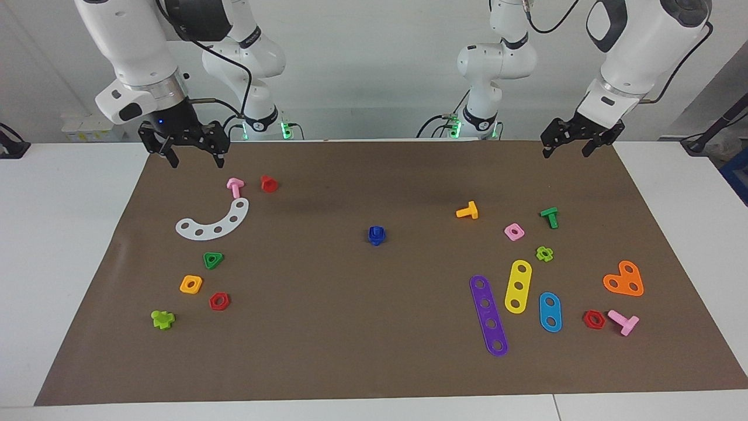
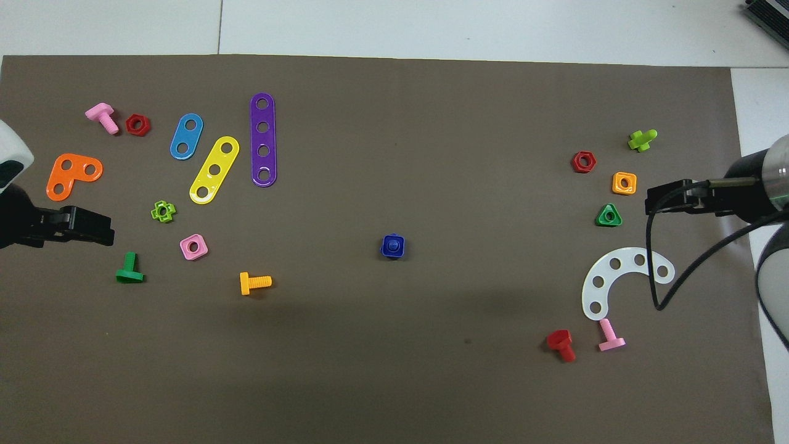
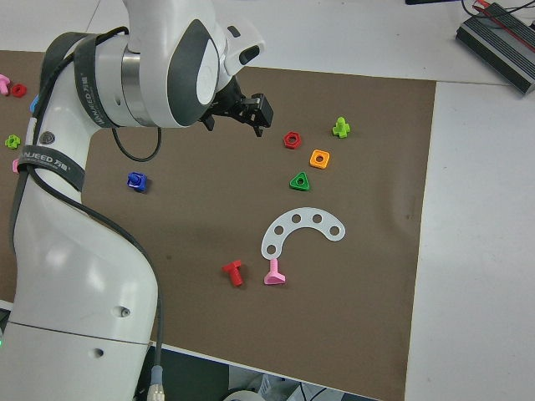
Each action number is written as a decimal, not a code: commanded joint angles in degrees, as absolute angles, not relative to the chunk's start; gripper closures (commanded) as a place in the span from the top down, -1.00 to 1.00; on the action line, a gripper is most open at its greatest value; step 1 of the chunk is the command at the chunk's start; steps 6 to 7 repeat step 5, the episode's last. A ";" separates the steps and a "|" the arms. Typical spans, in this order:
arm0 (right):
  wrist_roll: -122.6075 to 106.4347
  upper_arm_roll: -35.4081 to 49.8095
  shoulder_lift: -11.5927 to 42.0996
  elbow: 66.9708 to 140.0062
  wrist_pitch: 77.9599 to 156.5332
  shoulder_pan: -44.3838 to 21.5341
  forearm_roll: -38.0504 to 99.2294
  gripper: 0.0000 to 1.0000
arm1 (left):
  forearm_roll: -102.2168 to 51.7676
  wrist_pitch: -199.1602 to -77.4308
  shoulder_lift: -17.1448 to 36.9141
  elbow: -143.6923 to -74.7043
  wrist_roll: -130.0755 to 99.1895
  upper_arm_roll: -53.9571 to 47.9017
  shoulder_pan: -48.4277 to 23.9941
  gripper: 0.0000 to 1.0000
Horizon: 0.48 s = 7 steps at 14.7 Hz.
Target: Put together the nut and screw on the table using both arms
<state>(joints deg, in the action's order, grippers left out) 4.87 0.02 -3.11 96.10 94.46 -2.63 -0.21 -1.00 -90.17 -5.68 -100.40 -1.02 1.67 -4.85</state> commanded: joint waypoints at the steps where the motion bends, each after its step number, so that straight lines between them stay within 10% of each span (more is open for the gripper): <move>1: 4.83 0.18 -4.31 97.03 93.78 -1.85 0.18 1.00 | 0.44 -92.46 -8.08 -104.06 -2.11 1.67 -5.36 1.00; 7: 6.50 0.18 -4.31 97.12 93.95 -1.85 -0.26 1.00 | 0.44 -92.63 -8.09 -103.80 -2.20 1.67 -5.45 1.00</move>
